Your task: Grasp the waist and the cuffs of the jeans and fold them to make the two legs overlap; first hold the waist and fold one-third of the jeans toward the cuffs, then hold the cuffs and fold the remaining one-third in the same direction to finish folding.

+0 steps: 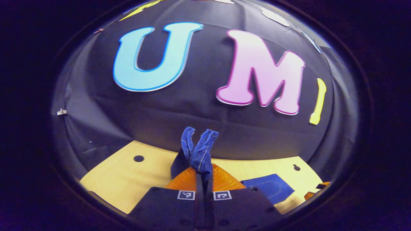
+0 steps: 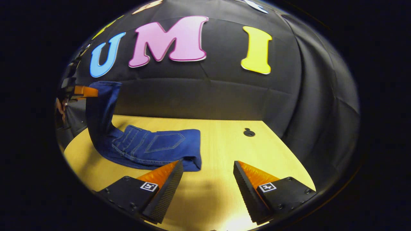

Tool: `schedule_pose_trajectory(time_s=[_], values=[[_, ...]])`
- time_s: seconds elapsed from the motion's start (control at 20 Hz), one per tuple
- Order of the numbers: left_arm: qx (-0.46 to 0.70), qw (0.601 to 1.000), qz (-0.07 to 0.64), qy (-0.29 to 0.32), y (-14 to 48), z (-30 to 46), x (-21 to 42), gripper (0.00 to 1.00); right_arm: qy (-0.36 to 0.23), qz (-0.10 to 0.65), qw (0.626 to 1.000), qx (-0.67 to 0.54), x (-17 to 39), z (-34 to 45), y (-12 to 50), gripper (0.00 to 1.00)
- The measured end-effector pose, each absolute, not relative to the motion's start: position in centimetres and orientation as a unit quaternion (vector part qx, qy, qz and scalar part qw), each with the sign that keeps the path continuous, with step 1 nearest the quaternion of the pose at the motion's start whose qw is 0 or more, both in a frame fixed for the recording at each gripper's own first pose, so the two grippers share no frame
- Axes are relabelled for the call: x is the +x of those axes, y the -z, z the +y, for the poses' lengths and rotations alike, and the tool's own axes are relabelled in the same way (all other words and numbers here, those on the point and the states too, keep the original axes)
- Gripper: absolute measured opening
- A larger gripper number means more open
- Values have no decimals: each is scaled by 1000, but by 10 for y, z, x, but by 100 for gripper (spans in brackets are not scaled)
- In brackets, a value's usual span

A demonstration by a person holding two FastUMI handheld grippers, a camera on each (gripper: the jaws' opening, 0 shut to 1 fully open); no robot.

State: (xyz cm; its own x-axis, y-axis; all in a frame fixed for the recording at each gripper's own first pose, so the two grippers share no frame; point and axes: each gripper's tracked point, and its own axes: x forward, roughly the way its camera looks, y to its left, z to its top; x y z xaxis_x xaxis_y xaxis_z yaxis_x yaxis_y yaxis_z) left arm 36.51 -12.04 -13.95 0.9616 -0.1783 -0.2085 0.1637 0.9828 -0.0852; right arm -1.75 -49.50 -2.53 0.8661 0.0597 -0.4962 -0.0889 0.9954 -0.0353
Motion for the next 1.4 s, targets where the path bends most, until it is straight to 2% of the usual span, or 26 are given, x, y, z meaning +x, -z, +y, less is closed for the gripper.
schedule_pose_trajectory(time_s=[0.15,0.25,0.45,0.5,0.55,0.7,0.75,0.95,1.4], values=[[-18,977,128,171,169,-232,353,6,-18,263,963,-55,-32,-529,29,97],[-20,963,169,209,217,-295,349,6,-2,269,962,-56,-41,-550,30,98],[20,947,249,203,304,-326,336,10,30,274,960,-46,-59,-579,28,97],[9,942,266,204,321,-332,331,18,35,275,960,-50,-66,-583,28,97],[-13,938,277,209,330,-334,319,18,39,277,958,-53,-72,-585,30,97],[-63,932,279,223,326,-336,303,91,38,294,954,-43,-92,-576,30,97],[-71,932,273,225,316,-329,293,96,34,293,955,-37,-96,-570,26,98],[-84,947,212,225,249,-281,255,97,22,279,960,-17,-109,-541,-13,97],[-32,986,72,150,86,-115,122,96,-41,194,980,-9,-145,-454,-173,97]])
